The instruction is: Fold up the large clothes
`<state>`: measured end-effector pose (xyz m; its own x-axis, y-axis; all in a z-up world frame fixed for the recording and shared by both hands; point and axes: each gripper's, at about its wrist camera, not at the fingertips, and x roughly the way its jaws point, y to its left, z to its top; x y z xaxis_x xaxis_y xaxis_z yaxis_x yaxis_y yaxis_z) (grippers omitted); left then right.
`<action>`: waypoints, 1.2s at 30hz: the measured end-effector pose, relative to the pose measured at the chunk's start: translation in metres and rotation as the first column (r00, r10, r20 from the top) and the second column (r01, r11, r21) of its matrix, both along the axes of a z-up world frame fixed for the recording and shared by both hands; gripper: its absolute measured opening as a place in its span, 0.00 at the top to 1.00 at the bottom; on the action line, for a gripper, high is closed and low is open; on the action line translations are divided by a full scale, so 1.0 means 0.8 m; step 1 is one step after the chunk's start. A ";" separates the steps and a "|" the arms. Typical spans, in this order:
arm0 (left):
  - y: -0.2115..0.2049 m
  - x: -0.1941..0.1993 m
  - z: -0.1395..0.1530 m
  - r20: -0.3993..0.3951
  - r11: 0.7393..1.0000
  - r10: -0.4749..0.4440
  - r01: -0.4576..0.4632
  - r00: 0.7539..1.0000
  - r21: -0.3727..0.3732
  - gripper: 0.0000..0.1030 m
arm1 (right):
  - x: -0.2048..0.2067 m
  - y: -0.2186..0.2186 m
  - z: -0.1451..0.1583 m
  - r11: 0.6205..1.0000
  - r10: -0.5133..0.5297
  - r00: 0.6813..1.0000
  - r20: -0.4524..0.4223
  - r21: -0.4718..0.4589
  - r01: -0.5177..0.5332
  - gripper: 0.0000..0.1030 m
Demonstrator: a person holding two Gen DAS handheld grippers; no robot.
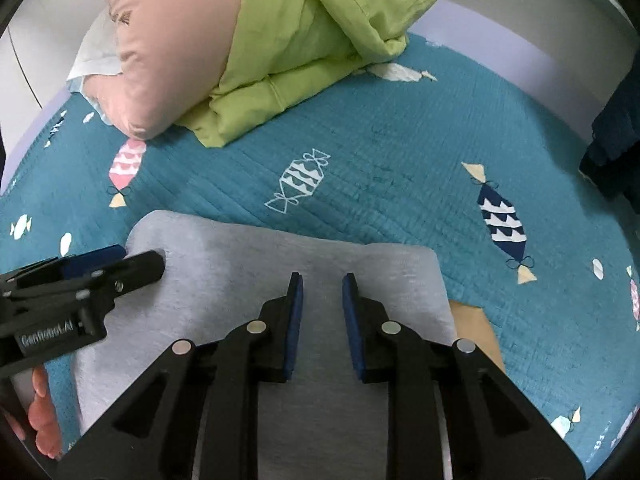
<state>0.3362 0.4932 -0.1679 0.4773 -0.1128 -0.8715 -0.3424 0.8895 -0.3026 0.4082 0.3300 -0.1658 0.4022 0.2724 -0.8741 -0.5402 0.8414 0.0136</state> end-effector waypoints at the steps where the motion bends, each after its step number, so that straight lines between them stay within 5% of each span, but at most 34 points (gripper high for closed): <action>1: -0.004 -0.006 0.007 0.003 1.000 -0.001 0.001 1.000 0.024 0.43 | -0.002 -0.001 0.002 1.000 0.011 1.000 0.012 -0.001 -0.011 0.80; 3: -0.011 -0.019 0.020 -0.005 0.998 0.008 -0.008 1.000 0.067 0.24 | -0.007 -0.005 0.008 0.999 0.032 0.999 0.029 0.010 -0.033 0.80; 5: -0.019 -0.043 0.036 -0.001 0.994 0.026 -0.025 1.000 0.105 0.19 | -0.017 -0.021 0.023 0.997 0.015 1.000 0.016 0.074 -0.016 0.78; 7: -0.033 -0.073 0.048 -0.007 0.985 0.031 -0.029 1.000 0.170 0.15 | -0.037 -0.044 0.044 0.983 0.015 1.000 -0.016 0.184 -0.011 0.55; 8: -0.040 -0.086 0.051 -0.007 0.981 0.032 -0.030 0.999 0.191 0.15 | -0.049 -0.054 0.052 0.976 0.022 1.000 -0.014 0.218 -0.018 0.33; 11: -0.061 -0.128 0.058 0.005 0.974 0.051 -0.051 0.999 0.220 0.15 | -0.094 -0.086 0.078 0.966 0.028 0.998 0.056 0.257 -0.042 0.15; 23: -0.197 -0.264 0.100 0.088 0.959 0.120 -0.139 0.989 0.247 0.13 | -0.245 -0.242 0.127 0.971 -0.020 0.983 0.180 0.238 -0.024 0.09; 30: -0.303 -0.298 0.126 0.166 0.948 0.055 -0.103 0.985 0.300 0.13 | -0.317 -0.329 0.135 0.970 -0.165 0.947 0.274 0.220 0.105 0.08; 36: -0.373 -0.316 0.137 0.208 0.951 -0.017 -0.048 0.978 0.304 0.13 | -0.341 -0.390 0.132 0.953 -0.258 0.933 0.253 0.222 0.204 0.07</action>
<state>0.0830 0.1944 -0.0579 0.6494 0.1525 -0.7450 -0.3160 0.9452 -0.0819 0.1356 0.0183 -0.0606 0.6912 0.2921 -0.6610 -0.3365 0.9396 0.0634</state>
